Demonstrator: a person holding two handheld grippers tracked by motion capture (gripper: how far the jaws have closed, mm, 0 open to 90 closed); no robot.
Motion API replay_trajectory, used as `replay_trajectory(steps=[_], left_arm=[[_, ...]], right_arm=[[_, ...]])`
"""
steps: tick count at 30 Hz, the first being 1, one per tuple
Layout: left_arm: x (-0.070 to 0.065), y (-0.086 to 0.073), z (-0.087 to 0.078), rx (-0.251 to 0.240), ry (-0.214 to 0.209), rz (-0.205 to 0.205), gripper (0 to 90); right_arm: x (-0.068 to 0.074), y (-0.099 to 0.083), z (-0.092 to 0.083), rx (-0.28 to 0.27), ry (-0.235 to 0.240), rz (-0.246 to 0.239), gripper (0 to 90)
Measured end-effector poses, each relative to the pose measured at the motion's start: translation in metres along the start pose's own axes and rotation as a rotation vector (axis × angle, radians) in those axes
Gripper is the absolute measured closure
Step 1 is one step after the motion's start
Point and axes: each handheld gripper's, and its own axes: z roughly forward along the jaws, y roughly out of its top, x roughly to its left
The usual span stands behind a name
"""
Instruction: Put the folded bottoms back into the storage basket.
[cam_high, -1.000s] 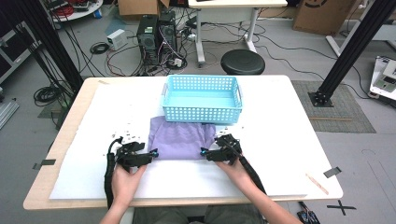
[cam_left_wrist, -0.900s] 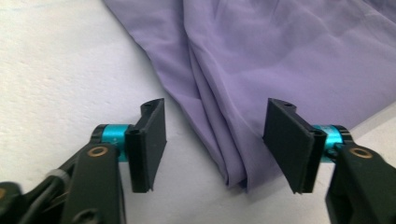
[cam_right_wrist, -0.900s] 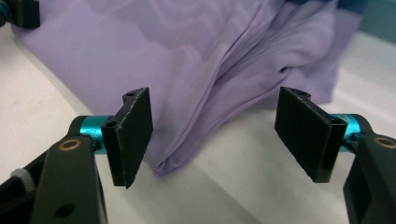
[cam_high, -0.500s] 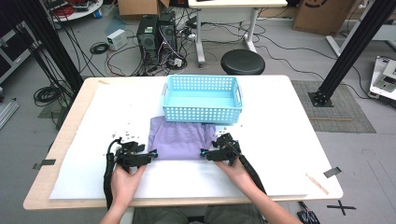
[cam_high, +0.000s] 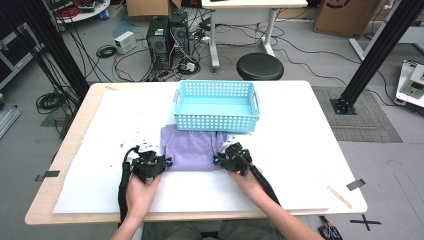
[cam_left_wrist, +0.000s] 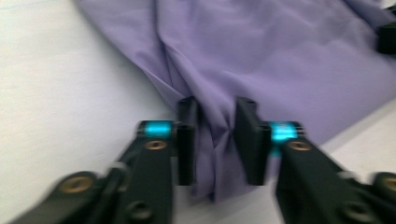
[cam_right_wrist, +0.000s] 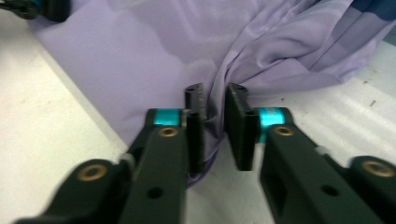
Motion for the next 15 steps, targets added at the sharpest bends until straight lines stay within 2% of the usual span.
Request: replay_trajectory(steps=[4, 8, 11, 12, 15], left_arm=[[-0.007, 0.003, 0.004, 0.007, -0.002, 0.027, 81.5], [-0.019, 0.005, 0.010, 0.018, -0.047, 0.048, 82.3], [-0.027, 0.006, 0.013, 0.020, -0.066, 0.059, 82.3], [-0.034, 0.008, 0.017, 0.022, -0.085, 0.072, 82.4], [-0.041, 0.009, 0.021, 0.026, -0.108, 0.081, 82.4]], right_arm=[[-0.002, -0.002, -0.003, -0.003, 0.001, -0.015, 86.3], [-0.011, -0.008, -0.013, -0.011, -0.018, -0.014, 87.2], [-0.017, -0.011, -0.019, -0.017, -0.022, -0.002, 87.2], [-0.022, -0.016, -0.025, -0.020, -0.029, 0.007, 87.3], [-0.027, -0.024, -0.035, -0.019, -0.043, 0.007, 87.3]])
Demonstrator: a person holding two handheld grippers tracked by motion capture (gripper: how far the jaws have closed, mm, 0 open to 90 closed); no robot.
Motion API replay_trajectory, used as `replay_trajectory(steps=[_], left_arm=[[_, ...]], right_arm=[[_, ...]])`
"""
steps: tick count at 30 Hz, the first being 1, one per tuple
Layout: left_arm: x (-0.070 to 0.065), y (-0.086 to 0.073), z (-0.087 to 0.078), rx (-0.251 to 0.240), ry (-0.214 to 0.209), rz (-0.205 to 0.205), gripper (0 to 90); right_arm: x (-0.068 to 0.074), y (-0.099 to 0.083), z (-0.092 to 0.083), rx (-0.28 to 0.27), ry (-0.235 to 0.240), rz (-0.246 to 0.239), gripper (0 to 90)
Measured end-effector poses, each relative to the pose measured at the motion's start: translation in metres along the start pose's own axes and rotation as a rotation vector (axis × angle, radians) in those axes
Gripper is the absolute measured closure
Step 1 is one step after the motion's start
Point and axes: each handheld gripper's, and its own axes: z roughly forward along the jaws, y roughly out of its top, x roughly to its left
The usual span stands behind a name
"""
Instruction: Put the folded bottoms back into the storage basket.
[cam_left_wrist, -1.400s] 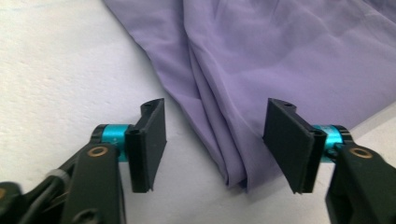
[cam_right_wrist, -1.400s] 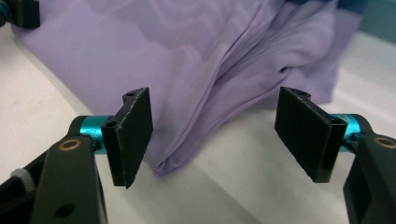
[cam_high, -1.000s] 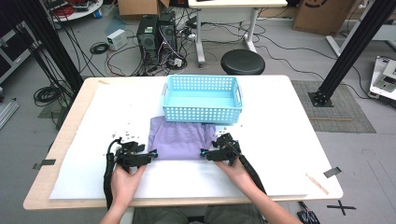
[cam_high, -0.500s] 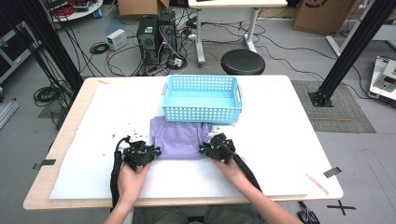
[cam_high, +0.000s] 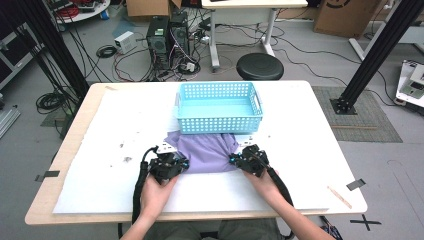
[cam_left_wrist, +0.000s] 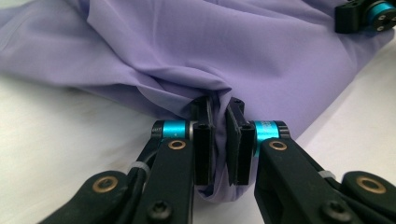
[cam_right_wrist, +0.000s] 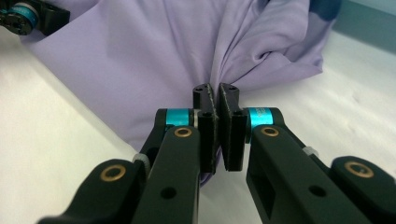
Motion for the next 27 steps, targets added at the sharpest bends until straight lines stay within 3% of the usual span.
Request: replay_trajectory(steps=[13, 22, 27], left_arm=[[-0.050, 0.011, 0.027, 0.030, -0.120, 0.083, 82.6], [-0.069, 0.007, 0.030, 0.051, -0.201, 0.107, 82.7], [-0.076, 0.000, 0.024, 0.061, -0.242, 0.100, 82.7]], right_arm=[[-0.020, -0.041, -0.047, -0.012, -0.039, 0.013, 87.3], [-0.017, -0.067, -0.074, -0.013, -0.051, -0.001, 87.3], [-0.013, -0.077, -0.083, -0.016, -0.043, 0.005, 87.3]])
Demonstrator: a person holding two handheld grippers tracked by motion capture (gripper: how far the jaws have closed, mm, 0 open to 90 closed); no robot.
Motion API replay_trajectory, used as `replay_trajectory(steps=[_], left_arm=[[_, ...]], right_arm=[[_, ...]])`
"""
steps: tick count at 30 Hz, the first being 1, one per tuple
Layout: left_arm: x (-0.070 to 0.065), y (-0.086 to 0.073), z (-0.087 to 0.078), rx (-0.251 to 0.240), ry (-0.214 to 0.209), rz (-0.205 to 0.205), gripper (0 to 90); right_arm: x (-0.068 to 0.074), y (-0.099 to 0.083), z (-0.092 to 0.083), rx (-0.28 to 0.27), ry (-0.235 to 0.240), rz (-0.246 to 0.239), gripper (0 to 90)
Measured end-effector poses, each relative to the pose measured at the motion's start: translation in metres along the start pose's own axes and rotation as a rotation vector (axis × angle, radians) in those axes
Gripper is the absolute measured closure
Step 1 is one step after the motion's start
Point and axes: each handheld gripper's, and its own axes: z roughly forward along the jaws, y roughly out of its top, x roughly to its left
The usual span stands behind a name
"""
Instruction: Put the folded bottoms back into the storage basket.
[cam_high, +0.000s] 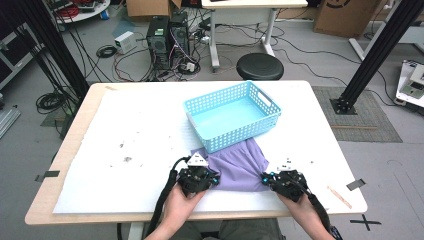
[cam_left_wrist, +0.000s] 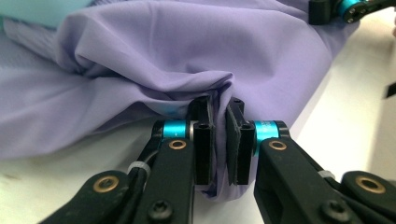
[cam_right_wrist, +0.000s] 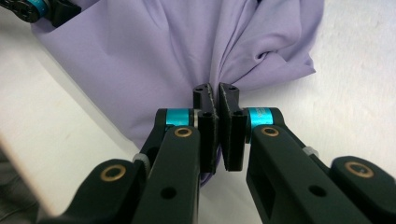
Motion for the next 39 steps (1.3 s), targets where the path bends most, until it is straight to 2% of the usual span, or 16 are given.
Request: replay_trajectory(steps=[8, 13, 17, 21, 23, 25, 27, 28, 29, 31, 32, 33, 35, 37, 38, 39], left_arm=[[-0.012, -0.018, -0.014, 0.015, -0.060, -0.027, 82.7], [-0.013, -0.026, -0.021, 0.013, -0.073, -0.045, 82.6], [-0.016, -0.031, -0.024, 0.004, -0.076, -0.061, 82.2], [-0.016, -0.031, -0.025, 0.009, -0.067, -0.041, 81.4], [-0.016, -0.030, -0.026, 0.003, -0.058, -0.036, 74.0], [-0.015, -0.028, -0.029, -0.001, -0.025, -0.031, 57.6], [-0.015, -0.024, -0.034, -0.029, 0.026, -0.017, 52.0], [-0.014, -0.022, -0.037, -0.044, 0.043, -0.012, 46.3], [-0.014, -0.018, -0.039, -0.065, 0.064, -0.009, 46.3], [-0.010, -0.009, -0.042, -0.099, 0.110, 0.014, 42.5], [-0.008, -0.004, -0.043, -0.119, 0.126, 0.020, 39.5], [-0.005, 0.001, -0.043, -0.132, 0.137, 0.020, 39.5], [0.001, 0.012, -0.041, -0.150, 0.158, 0.030, 37.4], [0.006, 0.022, -0.036, -0.161, 0.176, 0.030, 37.4], [0.014, 0.033, -0.029, -0.154, 0.184, 0.016, 37.3], [0.014, 0.033, -0.029, -0.154, 0.184, 0.016, 37.4]], right_arm=[[0.013, -0.019, -0.014, -0.017, 0.025, -0.010, 87.1], [0.020, -0.023, -0.017, -0.012, 0.034, -0.009, 87.1], [0.022, -0.026, -0.017, -0.010, 0.043, -0.014, 87.0], [0.024, -0.026, -0.019, -0.019, 0.037, -0.028, 86.9], [0.025, -0.026, -0.019, -0.021, 0.039, -0.027, 83.3], [0.023, -0.023, -0.023, -0.052, 0.038, -0.042, 73.0], [0.019, -0.019, -0.027, -0.095, 0.025, -0.052, 59.1], [0.014, -0.012, -0.031, -0.154, 0.010, -0.064, 49.6], [0.014, -0.012, -0.031, -0.154, 0.010, -0.064, 49.6], [0.005, -0.004, -0.034, -0.199, 0.009, -0.069, 43.6], [-0.006, 0.007, -0.033, -0.233, 0.001, -0.091, 39.0], [-0.006, 0.007, -0.033, -0.233, 0.001, -0.091, 39.0], [-0.024, 0.024, -0.027, -0.264, 0.005, -0.100, 37.7], [-0.030, 0.029, -0.024, -0.274, -0.004, -0.101, 37.3], [-0.042, 0.040, -0.018, -0.281, -0.014, -0.109, 36.5], [-0.042, 0.040, -0.018, -0.281, -0.014, -0.109, 36.5]])
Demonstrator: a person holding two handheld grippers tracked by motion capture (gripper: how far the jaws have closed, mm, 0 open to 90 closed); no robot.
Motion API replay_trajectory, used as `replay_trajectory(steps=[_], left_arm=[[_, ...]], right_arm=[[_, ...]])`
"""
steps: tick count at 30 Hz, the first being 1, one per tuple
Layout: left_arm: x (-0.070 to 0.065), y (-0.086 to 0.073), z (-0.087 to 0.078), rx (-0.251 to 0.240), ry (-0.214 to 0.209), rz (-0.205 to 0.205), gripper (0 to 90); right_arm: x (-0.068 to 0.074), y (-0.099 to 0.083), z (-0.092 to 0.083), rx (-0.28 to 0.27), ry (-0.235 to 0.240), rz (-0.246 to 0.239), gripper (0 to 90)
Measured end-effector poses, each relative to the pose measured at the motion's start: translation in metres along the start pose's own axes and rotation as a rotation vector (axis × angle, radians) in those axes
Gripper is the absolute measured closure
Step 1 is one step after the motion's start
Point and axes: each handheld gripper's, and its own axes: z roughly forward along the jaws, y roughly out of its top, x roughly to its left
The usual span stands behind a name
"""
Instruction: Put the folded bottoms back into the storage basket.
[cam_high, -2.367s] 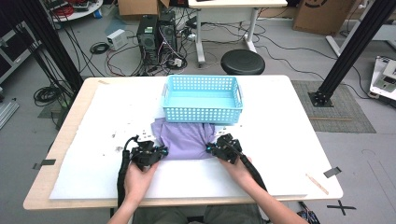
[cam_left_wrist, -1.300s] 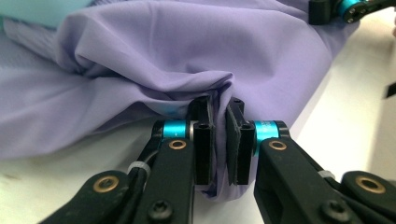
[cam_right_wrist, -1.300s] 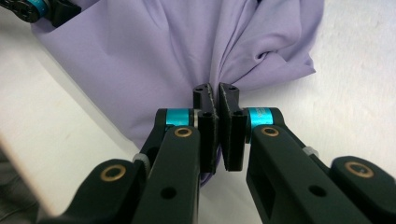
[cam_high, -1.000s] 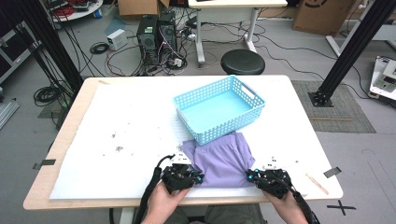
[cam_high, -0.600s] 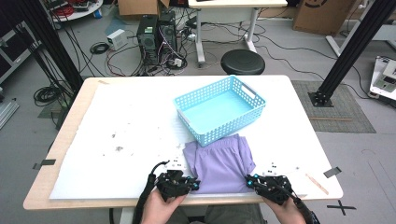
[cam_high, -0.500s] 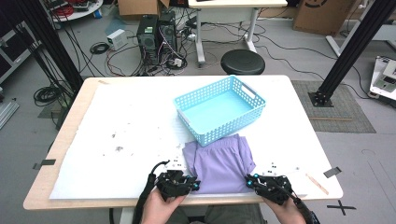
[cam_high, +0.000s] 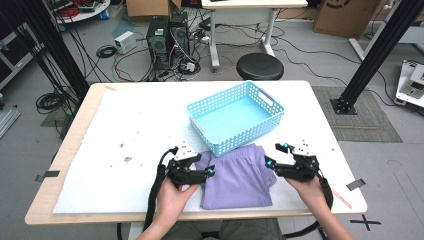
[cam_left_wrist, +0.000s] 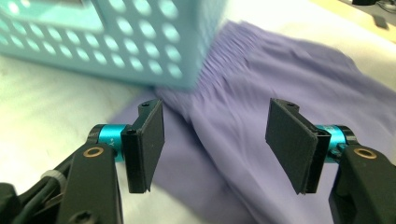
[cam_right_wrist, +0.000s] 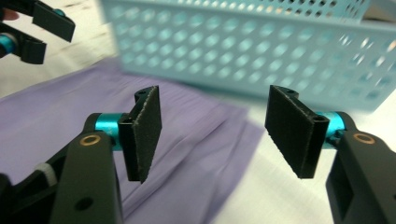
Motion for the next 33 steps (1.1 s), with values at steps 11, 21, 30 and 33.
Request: replay_trajectory(steps=[11, 21, 30, 33], left_arm=[[0.004, 0.012, 0.031, -0.028, 0.063, 0.006, 36.1], [0.014, 0.014, 0.038, -0.056, 0.089, -0.025, 35.9], [0.032, 0.017, 0.022, -0.064, 0.119, -0.043, 36.3], [0.049, 0.015, 0.017, -0.034, 0.156, -0.065, 36.8]], right_arm=[[-0.091, 0.012, 0.046, 0.063, -0.104, 0.067, 31.5], [-0.131, 0.023, 0.065, 0.070, -0.030, 0.137, 31.8], [-0.112, 0.023, 0.059, 0.061, 0.026, 0.054, 43.3], [-0.095, 0.022, 0.059, 0.061, 0.043, -0.010, 43.1]])
